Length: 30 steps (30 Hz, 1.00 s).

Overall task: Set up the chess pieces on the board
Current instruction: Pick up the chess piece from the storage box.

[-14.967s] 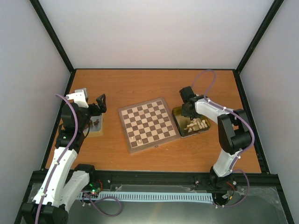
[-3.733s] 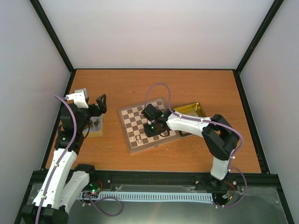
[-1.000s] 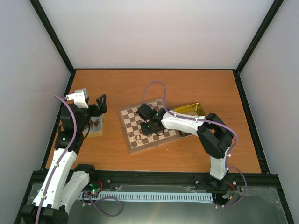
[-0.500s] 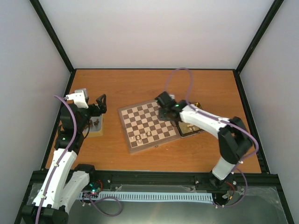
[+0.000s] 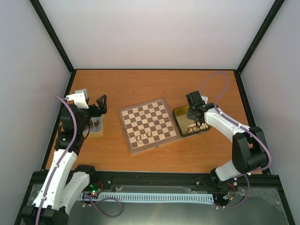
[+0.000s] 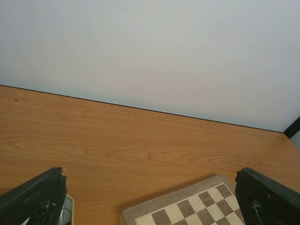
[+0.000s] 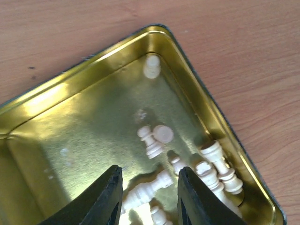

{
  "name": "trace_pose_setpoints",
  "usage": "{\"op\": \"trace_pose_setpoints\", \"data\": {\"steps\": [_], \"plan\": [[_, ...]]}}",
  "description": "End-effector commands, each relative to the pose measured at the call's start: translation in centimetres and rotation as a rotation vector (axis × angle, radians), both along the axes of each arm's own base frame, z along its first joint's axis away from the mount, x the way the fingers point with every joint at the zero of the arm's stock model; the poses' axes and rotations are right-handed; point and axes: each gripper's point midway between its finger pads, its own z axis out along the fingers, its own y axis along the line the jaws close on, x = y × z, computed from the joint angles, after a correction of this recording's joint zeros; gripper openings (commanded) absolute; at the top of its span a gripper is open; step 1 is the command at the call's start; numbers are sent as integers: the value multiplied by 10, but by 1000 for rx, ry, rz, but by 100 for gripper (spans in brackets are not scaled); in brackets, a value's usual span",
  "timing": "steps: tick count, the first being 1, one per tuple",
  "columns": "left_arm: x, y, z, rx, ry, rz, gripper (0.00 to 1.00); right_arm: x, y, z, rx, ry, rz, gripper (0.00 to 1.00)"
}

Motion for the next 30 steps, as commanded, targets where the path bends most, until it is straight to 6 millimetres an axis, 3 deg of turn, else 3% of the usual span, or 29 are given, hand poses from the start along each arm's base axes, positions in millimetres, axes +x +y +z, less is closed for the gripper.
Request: {"op": "trace_pose_setpoints", "data": {"steps": [1,8,16,24,30], "plan": [[-1,-2,19,-16,-49,-5,100,11,-20,-10,-13,-17,-41,34],[-2,-1,19,-16,-52,-4,100,26,-22,-37,38,38,-29,33],[-2,-1,19,-16,-50,0,100,37,-24,-50,23,71,-12,28],[-2,-1,19,-16,-48,-2,100,36,-26,-51,0,78,6,10],[-1,-1,17,-16,-45,-4,100,35,-28,-34,-2,39,13,8]]}}
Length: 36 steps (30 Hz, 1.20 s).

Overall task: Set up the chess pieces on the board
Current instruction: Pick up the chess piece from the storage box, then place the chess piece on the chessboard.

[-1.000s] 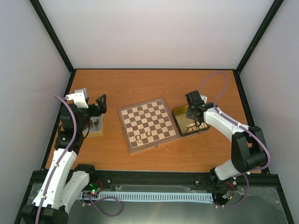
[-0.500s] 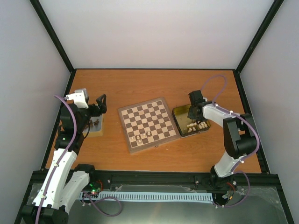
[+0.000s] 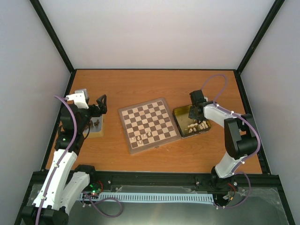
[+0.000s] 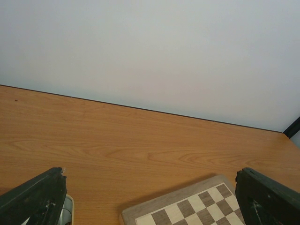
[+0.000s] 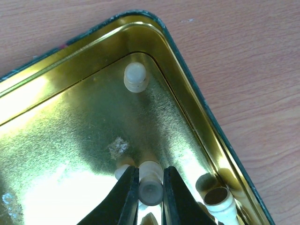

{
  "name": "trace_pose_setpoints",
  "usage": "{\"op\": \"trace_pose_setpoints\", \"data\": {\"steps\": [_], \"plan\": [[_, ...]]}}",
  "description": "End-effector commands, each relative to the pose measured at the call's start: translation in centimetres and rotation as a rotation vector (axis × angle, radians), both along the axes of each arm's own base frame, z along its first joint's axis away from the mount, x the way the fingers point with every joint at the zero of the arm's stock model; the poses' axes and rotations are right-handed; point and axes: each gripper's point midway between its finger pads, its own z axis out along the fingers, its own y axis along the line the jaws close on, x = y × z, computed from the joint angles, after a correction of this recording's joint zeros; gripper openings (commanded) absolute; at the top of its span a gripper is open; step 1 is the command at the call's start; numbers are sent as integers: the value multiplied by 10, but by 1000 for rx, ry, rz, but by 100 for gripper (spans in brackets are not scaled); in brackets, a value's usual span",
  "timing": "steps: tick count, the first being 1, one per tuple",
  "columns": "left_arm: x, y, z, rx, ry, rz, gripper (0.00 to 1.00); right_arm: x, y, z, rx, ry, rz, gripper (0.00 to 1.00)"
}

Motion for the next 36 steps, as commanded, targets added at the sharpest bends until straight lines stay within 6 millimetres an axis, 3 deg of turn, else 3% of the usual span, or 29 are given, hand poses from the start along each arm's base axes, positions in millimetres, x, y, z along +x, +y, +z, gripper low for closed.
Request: {"op": "trace_pose_setpoints", "data": {"steps": [1,9,14,20,27,36], "plan": [[-1,-1,18,-16,-45,-5,100,9,-4,28,1,-80,-2,8],[-1,-2,18,-18,-46,-8,100,1,16,53,119,-111,64,8],[-1,-3,18,-19,-45,-12,100,-12,48,65,254,-96,153,9],[0,-4,16,-20,-39,-16,100,-33,89,80,286,-78,263,10],[1,-4,16,-20,-40,-16,100,-66,129,71,195,-15,382,10],[1,-4,16,-20,-39,-18,100,-98,139,47,99,69,427,10]]}}
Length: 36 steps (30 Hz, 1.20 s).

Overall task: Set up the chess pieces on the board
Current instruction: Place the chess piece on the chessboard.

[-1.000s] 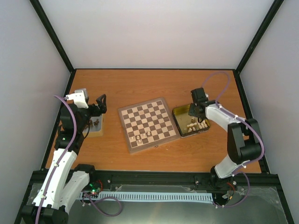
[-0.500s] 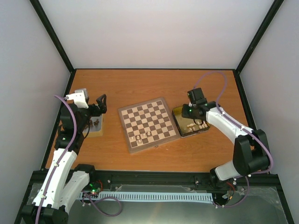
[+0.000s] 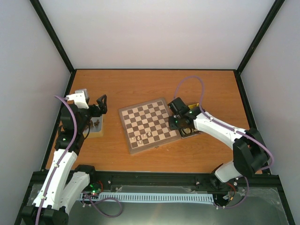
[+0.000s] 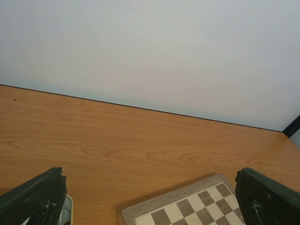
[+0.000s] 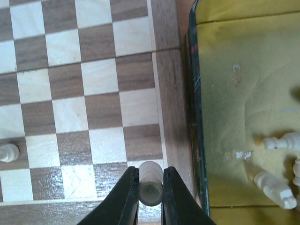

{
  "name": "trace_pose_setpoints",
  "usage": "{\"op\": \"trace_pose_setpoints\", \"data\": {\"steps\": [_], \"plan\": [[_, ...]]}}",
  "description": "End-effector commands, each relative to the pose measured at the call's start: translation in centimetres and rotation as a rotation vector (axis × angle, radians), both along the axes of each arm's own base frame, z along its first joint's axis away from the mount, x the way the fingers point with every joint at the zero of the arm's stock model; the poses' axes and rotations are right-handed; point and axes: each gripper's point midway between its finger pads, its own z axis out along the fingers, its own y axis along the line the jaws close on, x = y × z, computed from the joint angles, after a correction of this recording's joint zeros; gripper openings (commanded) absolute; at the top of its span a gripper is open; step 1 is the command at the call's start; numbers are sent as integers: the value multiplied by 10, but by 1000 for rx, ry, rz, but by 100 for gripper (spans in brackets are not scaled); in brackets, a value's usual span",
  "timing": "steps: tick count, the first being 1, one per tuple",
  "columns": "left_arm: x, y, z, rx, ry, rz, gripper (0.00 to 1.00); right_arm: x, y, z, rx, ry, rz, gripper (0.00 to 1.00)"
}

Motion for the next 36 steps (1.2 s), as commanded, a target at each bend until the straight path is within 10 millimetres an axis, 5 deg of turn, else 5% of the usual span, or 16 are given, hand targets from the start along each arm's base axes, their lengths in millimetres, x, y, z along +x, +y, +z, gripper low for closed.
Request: {"op": "trace_pose_setpoints", "data": {"steps": [1,24,30,36], "plan": [[0,-3,16,-20,-42,-14,100,-16,-3,-13,-79,31,-2,10],[-1,-3,18,-20,-46,-13,100,-23,6,-39,-119,68,12,19],[-1,-3,18,-20,-46,-13,100,-12,4,-15,-110,-4,-24,32],[-1,-4,18,-20,-46,-21,100,14,-45,30,-167,-227,-298,32]]}}
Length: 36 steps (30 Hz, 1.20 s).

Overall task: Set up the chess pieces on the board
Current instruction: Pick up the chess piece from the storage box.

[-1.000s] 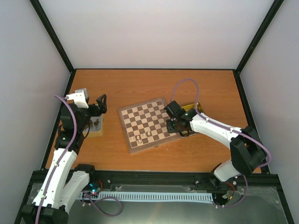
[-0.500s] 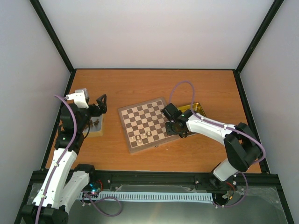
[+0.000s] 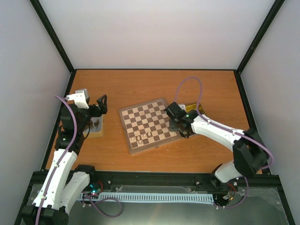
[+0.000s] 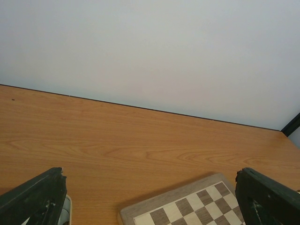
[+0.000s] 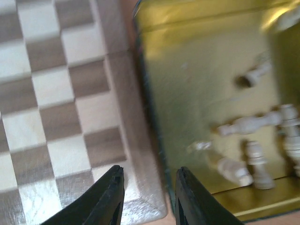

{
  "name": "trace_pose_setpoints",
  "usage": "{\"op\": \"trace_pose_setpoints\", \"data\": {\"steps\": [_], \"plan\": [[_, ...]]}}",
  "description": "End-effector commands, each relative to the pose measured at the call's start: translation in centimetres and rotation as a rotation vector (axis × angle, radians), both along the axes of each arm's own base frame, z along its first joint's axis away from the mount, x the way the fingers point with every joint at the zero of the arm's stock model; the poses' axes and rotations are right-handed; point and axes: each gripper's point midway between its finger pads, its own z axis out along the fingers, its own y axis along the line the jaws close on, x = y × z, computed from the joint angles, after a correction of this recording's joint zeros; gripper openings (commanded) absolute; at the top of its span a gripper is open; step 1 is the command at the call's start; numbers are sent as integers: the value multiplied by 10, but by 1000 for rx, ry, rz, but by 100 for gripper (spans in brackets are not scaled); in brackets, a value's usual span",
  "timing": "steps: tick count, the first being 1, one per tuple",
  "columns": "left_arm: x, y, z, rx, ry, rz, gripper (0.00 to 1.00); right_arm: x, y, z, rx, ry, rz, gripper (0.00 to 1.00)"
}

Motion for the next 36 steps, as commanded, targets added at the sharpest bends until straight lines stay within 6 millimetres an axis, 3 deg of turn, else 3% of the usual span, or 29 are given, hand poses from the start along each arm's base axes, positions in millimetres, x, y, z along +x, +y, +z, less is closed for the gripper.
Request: {"op": "trace_pose_setpoints", "data": {"steps": [1,5,8,13,25,36], "plan": [[-2,-4,18,-19,-47,-18,100,26,-44,46,-20,-222,-252,32],[-2,-4,19,-18,-50,-19,100,33,-81,32,-16,-197,-392,32],[-2,-3,20,-19,-51,-17,100,40,-94,19,8,-172,-442,39],[-2,-3,18,-19,-46,-13,100,59,-102,6,26,-185,-503,48],[-2,-2,18,-17,-47,-9,100,92,-100,-41,33,-103,-504,47],[0,-3,18,-15,-47,-15,100,93,-111,-74,2,-33,-535,39]]}}
